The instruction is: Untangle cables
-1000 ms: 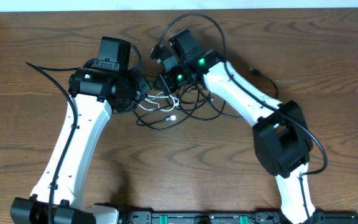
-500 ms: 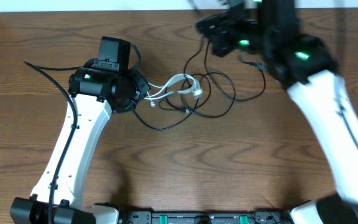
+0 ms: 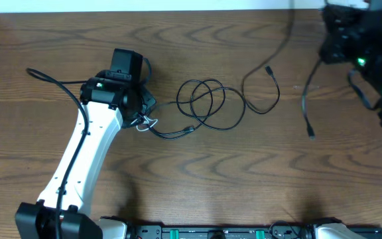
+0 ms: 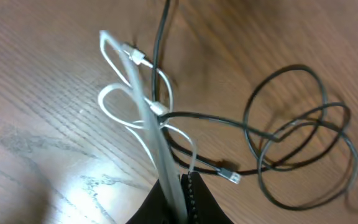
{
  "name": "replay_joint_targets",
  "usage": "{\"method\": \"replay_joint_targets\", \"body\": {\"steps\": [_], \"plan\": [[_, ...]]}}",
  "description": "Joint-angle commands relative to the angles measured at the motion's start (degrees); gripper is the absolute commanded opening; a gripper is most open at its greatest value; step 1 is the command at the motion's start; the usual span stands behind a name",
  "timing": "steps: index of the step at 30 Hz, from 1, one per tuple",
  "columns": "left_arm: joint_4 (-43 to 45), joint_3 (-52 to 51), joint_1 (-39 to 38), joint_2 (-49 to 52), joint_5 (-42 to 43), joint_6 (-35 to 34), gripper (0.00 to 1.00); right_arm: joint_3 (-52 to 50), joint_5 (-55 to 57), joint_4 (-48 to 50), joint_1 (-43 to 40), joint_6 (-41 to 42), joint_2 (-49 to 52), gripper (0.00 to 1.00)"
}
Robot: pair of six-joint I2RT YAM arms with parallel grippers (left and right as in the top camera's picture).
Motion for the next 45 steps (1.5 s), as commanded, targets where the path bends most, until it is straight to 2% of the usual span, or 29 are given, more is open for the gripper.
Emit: {"method": "replay_joint_targets", "body": {"steps": [1,4,7,8,11,12,13,15,19,21,22,25,31,33,37,40,45], "plan": [[0.8,0.0,-0.1,0.5,-1.6,-1.5,0.08,0.5,1.9,-2.8,-1.9,-1.3,0.3,0.01],[1.5,0.0,-0.1,0.5,0.8,-1.5,0.17,0.5,1.9,-5.0,-2.0,-1.3,0.9,0.01],[1.6,0.0,-0.1,0.5,3.1,-1.5,0.44,0.5,-0.5,-5.8,-1.9,-1.3,1.2,0.01],[1.7,0.0,-0.1,0.5,4.5,-1.3,0.50,0.5,-2.9,-6.0,-1.9,-1.3,1.2,0.01],[4.4,0.0,-0.1,0.5,13.3,8.3,0.64,0.5,-10.0,-6.1,-1.9,-1.3,1.2,0.01],[5.5,0.0,-0.1,0.5,16.7,11.6,0.72,0.5,-12.9,-6.1,-1.9,-1.3,1.2,0.01],[6.0,0.1,-0.1,0.5,18.7,12.7,0.77,0.5,-15.0,-6.1,-1.9,-1.3,1.2,0.01],[7.6,0.1,-0.1,0.5,24.9,13.0,0.80,0.5,-20.8,-6.1,-1.9,-1.3,1.2,0.01],[14.6,0.1,-0.1,0.5,42.9,12.3,0.80,0.5,-27.9,-6.2,-1.9,-1.3,1.2,0.01],[19.2,0.1,-0.1,0.5,49.3,8.9,0.80,0.5,-30.9,-6.2,-1.9,-1.3,1.2,0.01],[21.6,0.1,-0.1,0.5,50.3,4.7,0.80,0.5,-33.0,-6.2,-1.9,-1.3,1.2,0.01],[24.3,0.1,-0.7,0.5,49.4,-6.6,0.80,0.5,-39.6,-6.1,-1.9,-1.3,1.2,0.01],[30.1,0.1,-2.1,0.5,48.3,-20.7,0.80,0.5,-44.2,-6.2,-1.8,-2.8,1.2,0.01],[31.9,0.1,-2.8,0.5,48.3,-31.2,0.80,0.5,-46.5,-6.1,-0.8,-3.9,1.2,0.01],[32.5,0.1,-3.9,0.5,48.3,-46.6,0.80,0.5,-48.7,-6.1,0.9,-7.9,1.2,0.01],[32.5,0.1,-4.8,0.5,48.3,-53.4,0.77,0.5,-48.7,-5.6,1.2,-8.2,1.2,0.01],[34.1,0.1,-6.2,0.5,47.3,-55.7,0.75,0.5,-48.7,-2.7,1.2,-8.2,1.2,0.01]]}}
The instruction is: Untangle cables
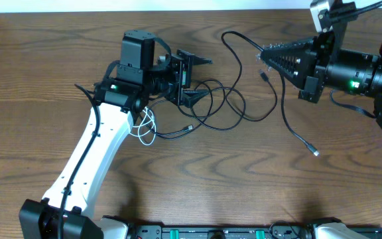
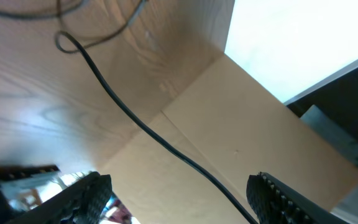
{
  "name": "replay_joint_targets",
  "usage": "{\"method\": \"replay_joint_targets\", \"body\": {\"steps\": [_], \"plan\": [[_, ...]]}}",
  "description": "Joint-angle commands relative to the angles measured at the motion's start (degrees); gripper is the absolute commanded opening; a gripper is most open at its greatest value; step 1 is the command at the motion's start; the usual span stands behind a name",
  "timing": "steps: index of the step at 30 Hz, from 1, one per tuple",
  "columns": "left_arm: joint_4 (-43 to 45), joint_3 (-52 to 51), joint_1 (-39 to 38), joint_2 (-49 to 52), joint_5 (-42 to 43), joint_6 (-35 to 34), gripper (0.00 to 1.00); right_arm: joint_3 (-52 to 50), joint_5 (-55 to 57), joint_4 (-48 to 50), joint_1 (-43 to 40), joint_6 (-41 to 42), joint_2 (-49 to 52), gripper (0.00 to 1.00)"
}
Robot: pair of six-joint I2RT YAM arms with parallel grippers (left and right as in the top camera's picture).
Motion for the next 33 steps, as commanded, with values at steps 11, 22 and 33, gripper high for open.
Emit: {"method": "replay_joint_targets", "body": {"steps": [11,22,33], "plan": [[1.0,0.2,-7.0,0.5,-11.6,-8.6,0.67,0.4,-1.7,7.8,2.5,2.8,0.0,0.01],[0.2,0.2,-9.8,0.5,-15.7,-15.5,0.67,0.4,-1.7,7.8,2.5,3.1,0.1,0.01],[0.2,0.2,-9.8,0.5,-15.6,-18.0,0.62,0.4,-2.0,9.7,2.5,8.0,0.0,0.01]]}}
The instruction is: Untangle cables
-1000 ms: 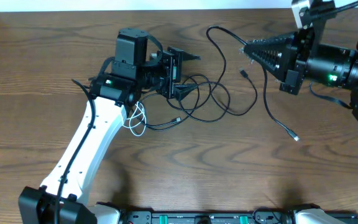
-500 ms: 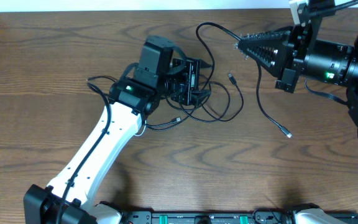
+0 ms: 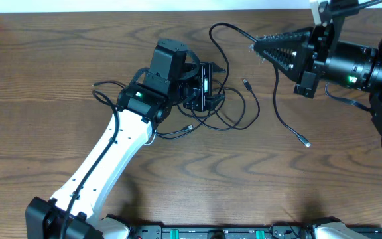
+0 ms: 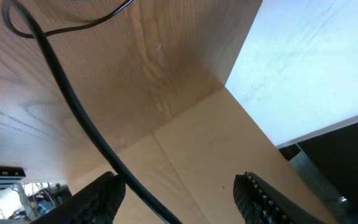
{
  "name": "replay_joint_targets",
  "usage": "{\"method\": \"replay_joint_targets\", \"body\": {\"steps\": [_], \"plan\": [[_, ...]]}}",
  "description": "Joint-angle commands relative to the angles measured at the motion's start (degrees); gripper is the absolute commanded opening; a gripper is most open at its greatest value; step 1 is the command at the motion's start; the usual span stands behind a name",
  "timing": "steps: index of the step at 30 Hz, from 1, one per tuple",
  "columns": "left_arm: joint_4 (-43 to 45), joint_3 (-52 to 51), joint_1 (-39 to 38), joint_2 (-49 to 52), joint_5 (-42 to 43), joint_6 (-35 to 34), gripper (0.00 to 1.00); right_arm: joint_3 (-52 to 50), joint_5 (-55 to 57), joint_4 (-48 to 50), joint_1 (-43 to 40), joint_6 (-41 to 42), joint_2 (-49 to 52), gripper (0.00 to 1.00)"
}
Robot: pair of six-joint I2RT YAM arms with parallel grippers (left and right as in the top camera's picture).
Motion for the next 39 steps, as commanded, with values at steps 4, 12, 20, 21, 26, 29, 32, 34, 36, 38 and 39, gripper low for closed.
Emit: {"method": "replay_joint_targets", "body": {"steps": [4,12,20,21,26,29,32,34,36,38,39], "plan": [[0.2,0.2,0.0,0.5,0.9,-3.6,0.62,0.4,-1.0,2.6,0.3,3.2,0.0,0.01],[2.0,0.2,0.0,0.5,4.0,-5.0,0.43,0.4,-0.9,3.1,0.3,4.5,0.0,0.01],[2.0,0.2,0.0,0.5,4.0,-5.0,0.22,0.4,-0.9,3.1,0.3,4.6,0.0,0.01],[1.7,0.2,0.0,0.5,4.0,-5.0,0.20,0.4,-0.9,3.1,0.3,4.6,0.0,0.01],[0.1,0.0,0.0,0.5,2.4,-4.7,0.08,0.4,-0.9,3.1,0.2,4.6,0.0,0.01],[-4.0,0.0,0.0,0.5,-2.3,-4.3,0.08,0.4,-0.9,3.1,0.2,4.6,0.0,0.01],[-8.9,0.0,0.0,0.5,-8.6,-2.8,0.08,0.4,-0.9,3.1,-0.3,4.6,-0.1,0.01],[-9.7,0.0,0.0,0.5,-12.2,0.6,0.08,0.4,-0.9,3.1,-0.9,4.6,-0.2,0.01],[-9.6,0.0,0.0,0.5,-13.5,4.0,0.08,0.4,-0.9,2.6,-1.6,4.6,-0.2,0.01],[-9.1,0.0,0.0,0.5,-13.4,6.0,0.08,0.4,-0.9,1.9,-2.4,4.6,-0.2,0.01],[-8.1,0.0,0.0,0.5,-12.8,7.9,0.08,0.4,-0.9,1.5,-2.9,4.6,-0.2,0.01]]}}
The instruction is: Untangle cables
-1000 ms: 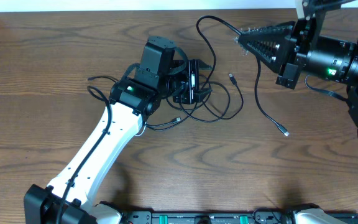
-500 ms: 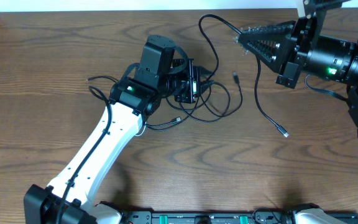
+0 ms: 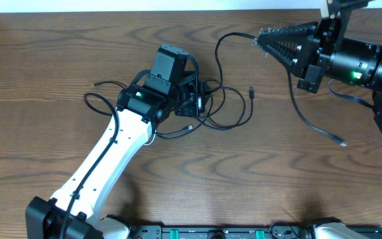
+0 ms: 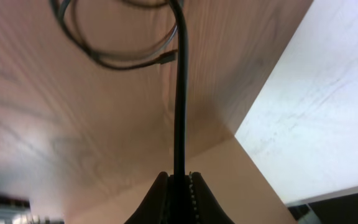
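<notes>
A black cable lies in loose loops [image 3: 234, 113] mid-table. My left gripper [image 3: 203, 101] sits at the left side of the loops. In the left wrist view it [image 4: 179, 180] is shut on one black strand [image 4: 179, 93] that runs straight out from the fingers. Up at the back right, my right gripper [image 3: 260, 33] is shut on a black cable. From there that cable arcs left [image 3: 219, 46] and also trails down to a free end [image 3: 340, 141]. One plug [image 3: 251, 91] lies by the loops. A bit of white cable [image 3: 153, 137] peeks from under the left arm.
The table's back edge meets a white wall [image 3: 144, 5]. A black rail [image 3: 244, 232] runs along the front edge. The left arm's own lead loops [image 3: 95, 99] on the wood to its left. The right arm's body [image 3: 377, 73] fills the back right corner.
My left gripper was open with a black strand between its fingers; now it is shut on that strand. The right gripper sits slightly higher, and the cable's free end lies further right.
At first my left gripper was shut on the white cable left of the loops, with the right arm off at the far corner. Then it stood open and the white cable lay on the table, while the right gripper held a black cable. Now the left has shut on a black strand.
</notes>
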{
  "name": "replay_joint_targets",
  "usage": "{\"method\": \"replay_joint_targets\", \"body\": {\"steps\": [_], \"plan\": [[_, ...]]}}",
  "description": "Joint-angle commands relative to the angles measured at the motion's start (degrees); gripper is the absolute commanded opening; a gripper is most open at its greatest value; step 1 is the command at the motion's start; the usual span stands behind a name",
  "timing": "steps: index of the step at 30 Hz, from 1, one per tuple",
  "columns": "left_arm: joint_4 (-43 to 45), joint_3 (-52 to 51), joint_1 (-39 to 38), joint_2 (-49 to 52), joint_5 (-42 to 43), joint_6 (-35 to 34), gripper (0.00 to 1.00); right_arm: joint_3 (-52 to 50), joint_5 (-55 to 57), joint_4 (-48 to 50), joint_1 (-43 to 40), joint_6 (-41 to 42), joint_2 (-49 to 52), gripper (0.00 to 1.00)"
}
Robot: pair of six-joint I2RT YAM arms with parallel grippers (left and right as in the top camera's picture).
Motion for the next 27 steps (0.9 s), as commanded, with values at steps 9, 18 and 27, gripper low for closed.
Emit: {"method": "replay_joint_targets", "body": {"steps": [9,18,27], "plan": [[18.7,1.1,0.1,0.4,10.4,20.2,0.07,0.4,3.3,-6.4,-8.2,-0.2,-0.2,0.12],[18.4,4.8,0.1,0.4,4.9,31.5,0.07,0.4,12.8,-11.6,-8.5,-2.6,-0.2,0.99],[7.5,16.9,3.0,0.4,-1.3,44.7,0.07,0.4,16.5,-14.2,-8.5,-2.9,-0.2,0.99]]}}
